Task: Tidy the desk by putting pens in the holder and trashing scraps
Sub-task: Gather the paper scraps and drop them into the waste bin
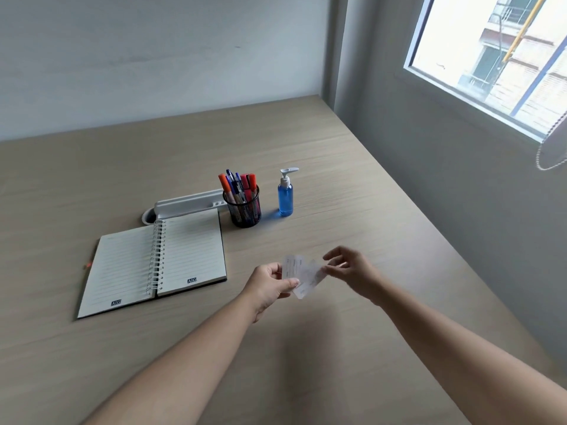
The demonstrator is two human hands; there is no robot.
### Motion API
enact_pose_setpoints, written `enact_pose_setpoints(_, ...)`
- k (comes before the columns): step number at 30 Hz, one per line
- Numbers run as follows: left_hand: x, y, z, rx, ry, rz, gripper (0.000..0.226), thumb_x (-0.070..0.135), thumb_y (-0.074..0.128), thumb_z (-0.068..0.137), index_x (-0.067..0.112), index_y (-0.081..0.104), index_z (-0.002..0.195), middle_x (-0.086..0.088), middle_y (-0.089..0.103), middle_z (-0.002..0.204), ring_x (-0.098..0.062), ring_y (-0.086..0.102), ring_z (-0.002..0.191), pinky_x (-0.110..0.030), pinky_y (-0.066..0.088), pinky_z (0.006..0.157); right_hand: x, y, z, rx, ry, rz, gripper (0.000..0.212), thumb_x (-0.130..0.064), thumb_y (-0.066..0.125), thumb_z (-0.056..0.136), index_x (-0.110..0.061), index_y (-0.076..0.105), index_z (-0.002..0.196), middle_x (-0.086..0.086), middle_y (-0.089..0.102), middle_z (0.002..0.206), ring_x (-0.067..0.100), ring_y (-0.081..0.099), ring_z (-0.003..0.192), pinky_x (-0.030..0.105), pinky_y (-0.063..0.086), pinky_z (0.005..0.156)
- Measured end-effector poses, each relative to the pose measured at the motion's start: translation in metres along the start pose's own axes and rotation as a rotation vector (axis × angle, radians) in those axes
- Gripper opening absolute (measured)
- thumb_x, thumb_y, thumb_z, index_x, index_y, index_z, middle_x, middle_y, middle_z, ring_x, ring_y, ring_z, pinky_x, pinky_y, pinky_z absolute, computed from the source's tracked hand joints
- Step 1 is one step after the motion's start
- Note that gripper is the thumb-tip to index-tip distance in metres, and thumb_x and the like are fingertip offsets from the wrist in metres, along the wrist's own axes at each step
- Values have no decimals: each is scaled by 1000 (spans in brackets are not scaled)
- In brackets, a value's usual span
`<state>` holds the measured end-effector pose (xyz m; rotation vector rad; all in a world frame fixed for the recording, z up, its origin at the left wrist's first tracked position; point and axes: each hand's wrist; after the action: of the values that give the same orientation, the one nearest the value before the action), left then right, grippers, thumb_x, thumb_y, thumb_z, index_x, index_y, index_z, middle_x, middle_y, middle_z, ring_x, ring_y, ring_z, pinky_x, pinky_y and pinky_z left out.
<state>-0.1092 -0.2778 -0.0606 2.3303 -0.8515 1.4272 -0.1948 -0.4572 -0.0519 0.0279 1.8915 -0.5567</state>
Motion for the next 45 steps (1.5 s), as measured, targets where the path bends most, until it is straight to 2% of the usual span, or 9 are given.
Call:
enact_pose_setpoints(2, -1, -7, 8, 16, -2, 16, 26, -2, 66, 81, 5, 63, 106, -3, 67, 83, -13, 64, 75, -22, 54, 69, 7, -24, 15, -3, -55, -336, 31, -7, 67, 80, -18, 61, 108, 7, 58, 105, 17, 56, 82, 12, 44, 64)
enact_pose_setpoints(6, -7, -14, 23, 30, -30, 33, 21, -4, 66, 81, 6, 64, 99, -3, 68, 82, -14, 65, 75, -24, 53, 70, 23, -58, 42, -241, -45, -1097, 79, -4, 66, 73, -40, 37, 137, 4, 34, 146, 30, 41, 122, 37, 42, 100)
enact_pose_setpoints(10, -10, -19, 36, 25, -57, 55, 18, -4, 66, 80, 13, 62, 86, -4, 68, 82, -15, 65, 75, -25, 53, 71, 20, -59, 59, -375, -57, -1283, 94, -17, 83, 60, -41, 33, 136, 1, 31, 145, 30, 42, 119, 37, 47, 90)
enact_pose_setpoints(15, -15, -16, 46, 24, -75, 76, 17, -5, 65, 80, 12, 61, 82, -5, 66, 80, -15, 63, 70, -23, 52, 66, 17, -51, 69, -350, -65, -1369, 86, -18, 87, 54, -30, 42, 126, 5, 35, 140, 31, 45, 116, 36, 47, 73)
enact_pose_setpoints(21, -20, -13, 40, 17, -75, 109, 15, -3, 67, 80, 10, 61, 84, -7, 68, 84, -15, 65, 73, -21, 53, 65, 24, -51, 63, -247, 13, -1209, 64, -18, 83, 59, -14, 47, 112, 10, 57, 118, 30, 57, 101, 30, 37, 63)
enact_pose_setpoints(28, -17, -13, 17, 67, -61, 104, 17, -3, 67, 80, 12, 62, 86, -9, 68, 88, -17, 65, 77, -24, 53, 69, 20, -34, 27, 71, -19, -482, 7, -16, 64, 84, -11, 60, 81, 4, 60, 74, 22, 51, 75, 19, 32, 48)
enact_pose_setpoints(31, -15, -13, 11, 71, -49, 119, 15, 1, 68, 80, 13, 62, 87, -11, 67, 93, -19, 63, 81, -28, 52, 73, 23, -27, 15, 107, -7, -405, 8, -13, 63, 84, -12, 59, 78, 8, 57, 76, 20, 48, 71, 10, 31, 47)
enact_pose_setpoints(35, -13, 3, -2, -12, -43, 166, 14, 5, 67, 81, 9, 64, 95, -7, 67, 90, -18, 62, 80, -25, 48, 69, 40, -37, -17, 190, 105, -353, 4, -19, 63, 84, -17, 62, 81, 6, 59, 79, 22, 50, 75, 26, 35, 57)
enact_pose_setpoints(45, -14, 110, -27, -417, 22, 331, 18, 3, 68, 82, 14, 58, 72, -4, 61, 77, -16, 57, 71, -25, 45, 63, 117, -67, -193, 693, 438, -50, 16, -21, 64, 83, -19, 59, 68, 0, 58, 66, 18, 51, 68, 29, 36, 63)
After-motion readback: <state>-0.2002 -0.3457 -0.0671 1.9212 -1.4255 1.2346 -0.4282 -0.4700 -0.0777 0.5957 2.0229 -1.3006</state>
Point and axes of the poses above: each hand's wrist, its own z-axis towards the middle knuckle, its own y-axis out of the palm, x = y × z
